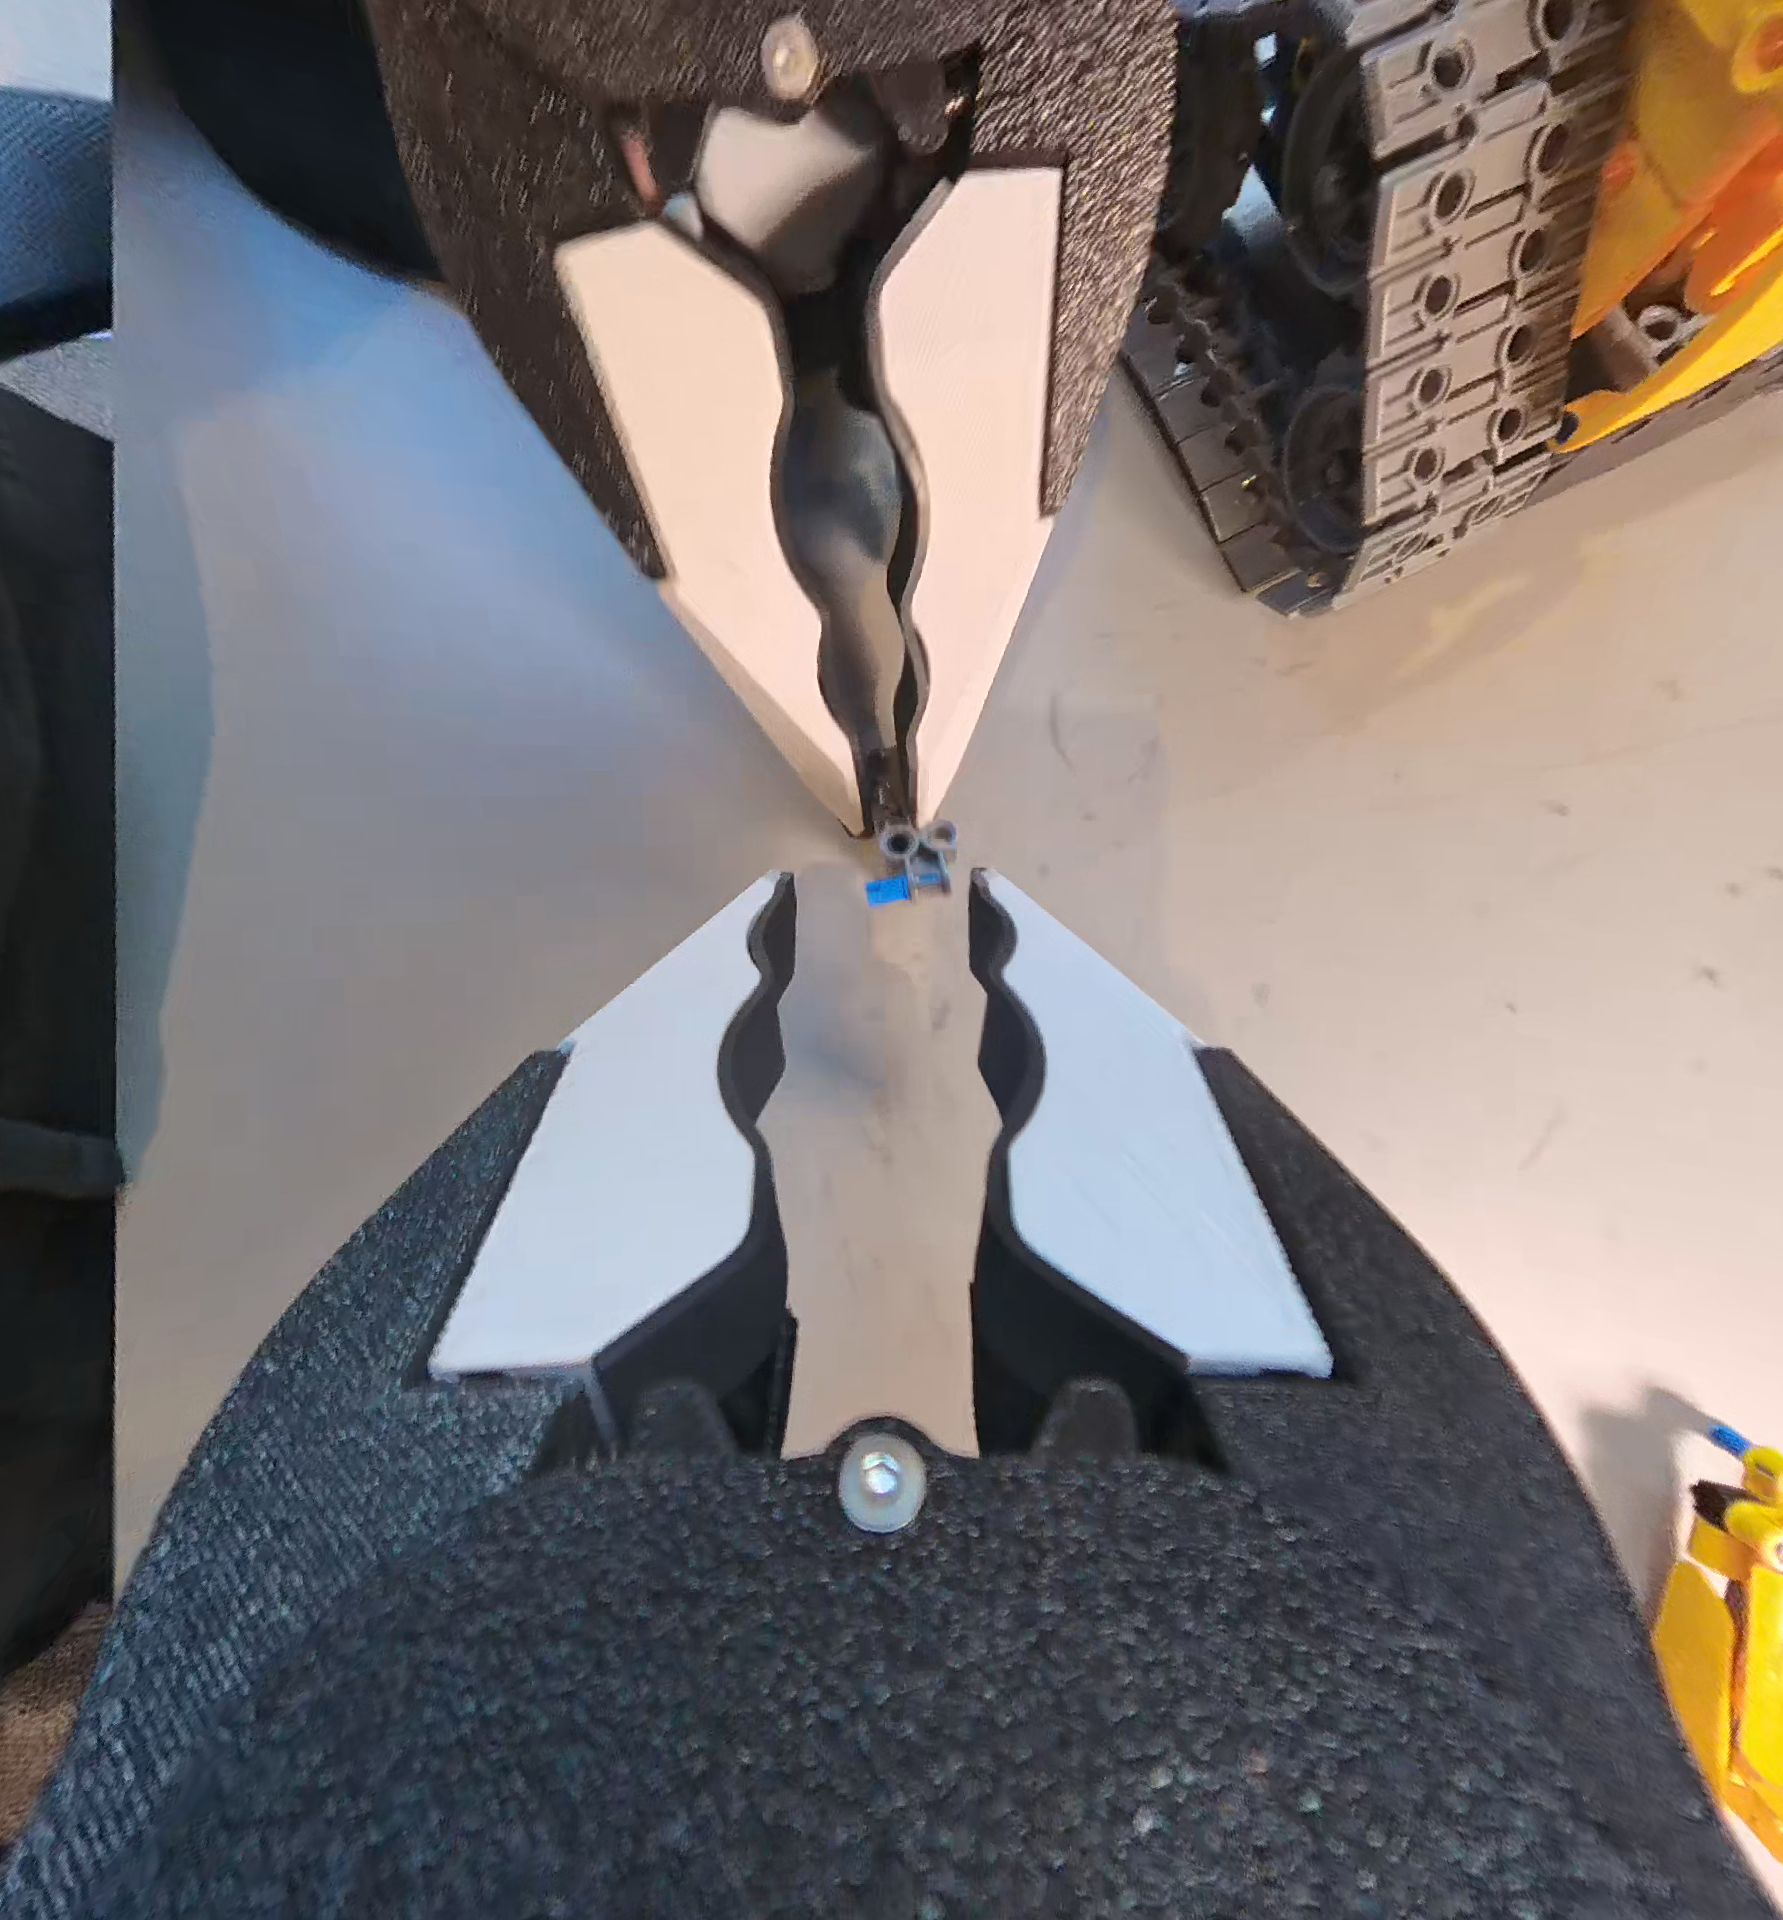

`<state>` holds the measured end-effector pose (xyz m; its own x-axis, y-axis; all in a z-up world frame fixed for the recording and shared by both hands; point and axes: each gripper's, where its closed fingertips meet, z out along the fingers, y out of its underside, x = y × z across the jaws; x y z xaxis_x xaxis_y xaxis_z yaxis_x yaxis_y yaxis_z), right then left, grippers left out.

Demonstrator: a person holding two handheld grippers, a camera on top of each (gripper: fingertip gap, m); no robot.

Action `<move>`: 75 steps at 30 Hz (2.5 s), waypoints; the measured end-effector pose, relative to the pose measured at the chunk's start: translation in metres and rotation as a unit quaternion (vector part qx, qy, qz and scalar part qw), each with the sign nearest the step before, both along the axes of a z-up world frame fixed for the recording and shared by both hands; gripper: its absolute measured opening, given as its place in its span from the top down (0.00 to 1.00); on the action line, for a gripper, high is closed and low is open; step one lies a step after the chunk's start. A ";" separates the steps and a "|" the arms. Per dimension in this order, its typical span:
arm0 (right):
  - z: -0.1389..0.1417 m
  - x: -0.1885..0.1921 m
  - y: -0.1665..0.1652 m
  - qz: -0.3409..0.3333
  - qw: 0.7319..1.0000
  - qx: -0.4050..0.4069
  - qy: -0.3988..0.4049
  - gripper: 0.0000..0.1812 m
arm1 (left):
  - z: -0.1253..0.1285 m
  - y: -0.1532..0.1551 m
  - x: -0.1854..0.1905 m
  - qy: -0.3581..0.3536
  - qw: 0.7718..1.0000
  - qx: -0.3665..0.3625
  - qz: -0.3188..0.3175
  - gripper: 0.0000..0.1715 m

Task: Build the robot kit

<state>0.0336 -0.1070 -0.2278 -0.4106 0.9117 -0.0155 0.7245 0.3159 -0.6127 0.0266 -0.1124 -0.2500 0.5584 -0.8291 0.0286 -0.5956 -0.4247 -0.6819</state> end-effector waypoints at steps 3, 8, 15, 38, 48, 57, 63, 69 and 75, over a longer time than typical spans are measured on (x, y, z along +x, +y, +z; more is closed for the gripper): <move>0.003 0.005 0.000 0.012 1.000 -0.005 0.025 0.80 | 0.007 -0.006 0.004 -0.045 0.998 -0.028 -0.016 0.97; 0.030 0.005 -0.009 0.003 0.993 -0.051 0.106 0.82 | 0.044 -0.017 0.007 -0.191 0.978 -0.077 -0.035 0.96; 0.079 0.002 -0.021 0.024 0.969 -0.017 0.245 0.83 | 0.107 -0.038 0.012 -0.396 0.902 -0.137 -0.103 0.96; 0.095 0.006 -0.072 0.226 0.951 0.074 0.198 0.85 | 0.118 -0.072 0.030 -0.448 0.846 -0.228 -0.178 0.97; 0.107 0.003 -0.044 0.133 0.959 0.028 0.249 0.86 | 0.124 -0.046 0.026 -0.387 0.912 -0.017 -0.136 0.88; 0.107 0.009 -0.043 0.116 0.958 -0.014 0.264 0.87 | 0.123 -0.041 0.030 -0.289 0.939 0.128 -0.136 0.93; 0.107 0.013 -0.052 0.136 0.957 -0.009 0.256 0.87 | 0.123 -0.048 0.034 -0.297 0.936 0.114 -0.152 0.94; 0.108 0.010 -0.049 0.123 0.955 -0.013 0.271 0.86 | 0.122 -0.045 0.032 -0.304 0.937 0.098 -0.143 0.94; 0.106 0.013 -0.052 0.146 0.954 -0.004 0.262 0.83 | 0.120 -0.045 0.031 -0.302 0.936 0.105 -0.144 0.94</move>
